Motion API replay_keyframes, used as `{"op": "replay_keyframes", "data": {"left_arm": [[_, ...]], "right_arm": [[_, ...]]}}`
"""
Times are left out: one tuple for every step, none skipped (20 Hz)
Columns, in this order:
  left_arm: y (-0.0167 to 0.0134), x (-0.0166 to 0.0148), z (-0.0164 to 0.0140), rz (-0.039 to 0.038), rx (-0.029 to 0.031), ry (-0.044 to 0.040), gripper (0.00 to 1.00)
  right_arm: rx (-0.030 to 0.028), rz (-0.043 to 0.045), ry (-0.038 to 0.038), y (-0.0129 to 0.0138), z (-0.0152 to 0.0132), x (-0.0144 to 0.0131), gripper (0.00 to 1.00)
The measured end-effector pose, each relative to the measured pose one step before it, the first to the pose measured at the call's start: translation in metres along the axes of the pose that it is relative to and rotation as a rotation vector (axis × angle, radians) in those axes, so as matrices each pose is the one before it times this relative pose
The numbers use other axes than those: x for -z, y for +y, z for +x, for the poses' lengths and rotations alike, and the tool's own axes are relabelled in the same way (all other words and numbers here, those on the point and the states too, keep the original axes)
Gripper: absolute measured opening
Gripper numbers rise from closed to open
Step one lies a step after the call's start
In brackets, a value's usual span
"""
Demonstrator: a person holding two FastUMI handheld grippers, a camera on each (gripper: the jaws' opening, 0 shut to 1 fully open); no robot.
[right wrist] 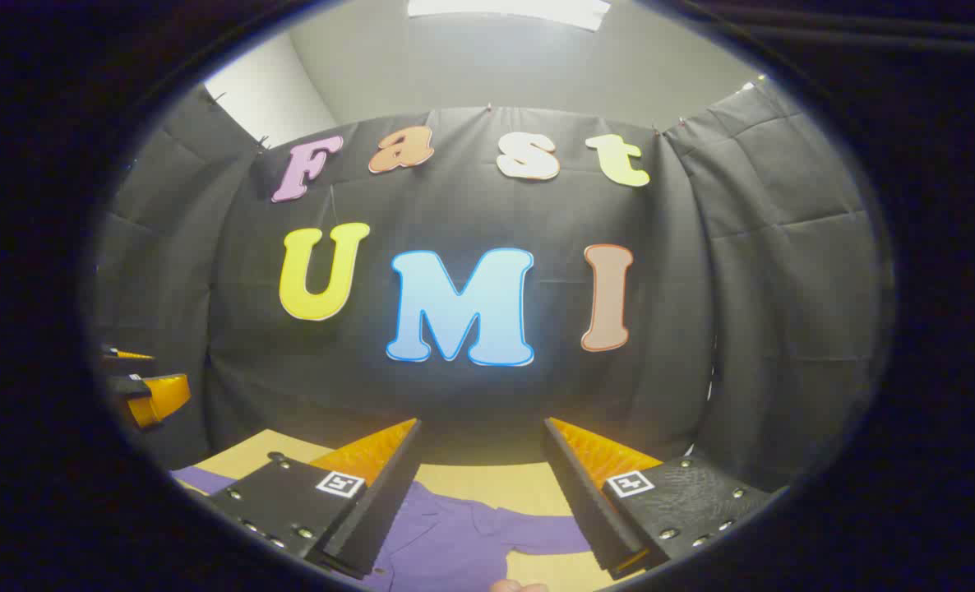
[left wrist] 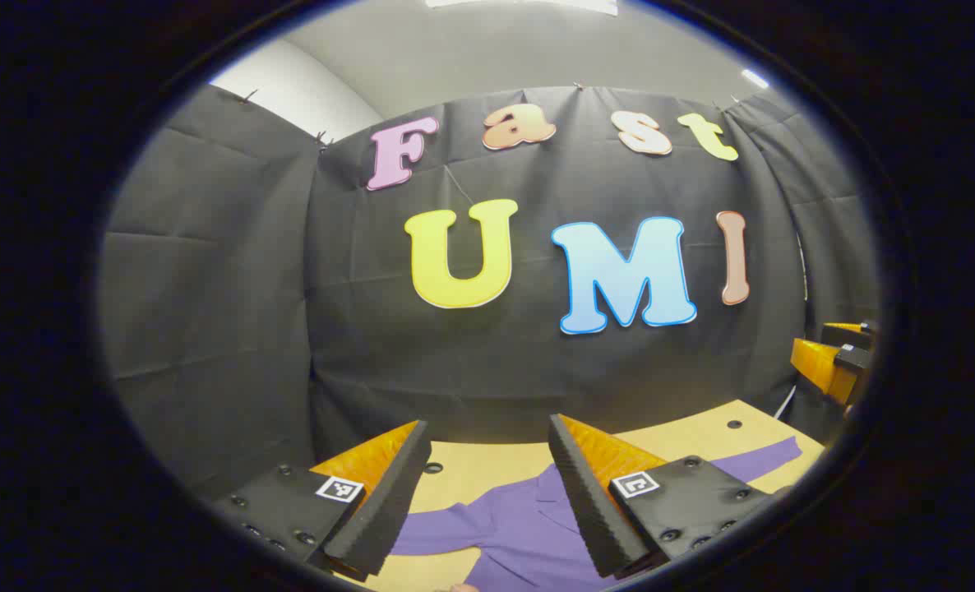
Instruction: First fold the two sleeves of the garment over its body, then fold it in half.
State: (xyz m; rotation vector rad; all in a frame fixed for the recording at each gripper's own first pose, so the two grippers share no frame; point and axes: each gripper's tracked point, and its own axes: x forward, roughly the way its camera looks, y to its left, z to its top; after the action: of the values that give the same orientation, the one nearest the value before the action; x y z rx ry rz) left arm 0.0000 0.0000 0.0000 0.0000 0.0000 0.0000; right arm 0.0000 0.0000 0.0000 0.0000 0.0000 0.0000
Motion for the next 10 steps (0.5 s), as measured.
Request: {"op": "replay_keyframes", "data": {"left_arm": [[-0.00418,-0.00129,0.00149,-0.00235,0.00564,-0.0019,0.94],[-0.00506,-0.00112,0.00242,0.00049,0.00513,0.00113,0.94],[-0.0028,-0.00094,0.00202,0.00137,0.00276,-0.00092,0.94],[-0.00415,-0.00037,0.00093,0.00168,0.00533,-0.00382,0.94],[-0.004,-0.0021,0.00149,0.00299,0.00645,-0.00607,0.94],[-0.00154,-0.00229,0.00048,0.00456,0.00322,-0.00021,0.95],[-0.00496,-0.00171,0.001,0.00858,0.00789,-0.00361,0.95],[-0.00194,-0.0011,0.00029,0.00279,0.00431,-0.00158,0.95],[-0.00228,-0.00146,0.00105,0.00278,0.00503,-0.0019,0.95],[-0.00183,-0.00041,0.00127,0.0024,0.00369,-0.00128,0.95]], "right_arm": [[-0.00193,-0.00256,0.0063,-0.00095,0.00197,0.00161,0.92],[-0.0009,-0.00171,0.00582,-0.00149,0.00244,0.00217,0.92],[-0.00233,0.00043,0.00323,-0.00113,0.00211,-0.00025,0.92],[-0.00041,0.00114,0.00244,-0.00134,0.00018,0.00122,0.92],[0.00113,0.00207,0.00015,-0.00202,-0.00077,0.00083,0.92],[0.00266,0.00327,-0.00006,-0.00224,0.00114,-0.00003,0.92],[-0.00026,0.00412,0.00362,-0.00026,0.00101,0.00209,0.92],[0.00167,0.00292,0.00547,-0.00137,0.00051,0.00104,0.92],[0.00181,0.00303,0.00225,-0.00149,-0.00097,0.00124,0.92],[0.00242,0.00194,-0.00033,-0.00183,0.00078,-0.00045,0.92]]}}
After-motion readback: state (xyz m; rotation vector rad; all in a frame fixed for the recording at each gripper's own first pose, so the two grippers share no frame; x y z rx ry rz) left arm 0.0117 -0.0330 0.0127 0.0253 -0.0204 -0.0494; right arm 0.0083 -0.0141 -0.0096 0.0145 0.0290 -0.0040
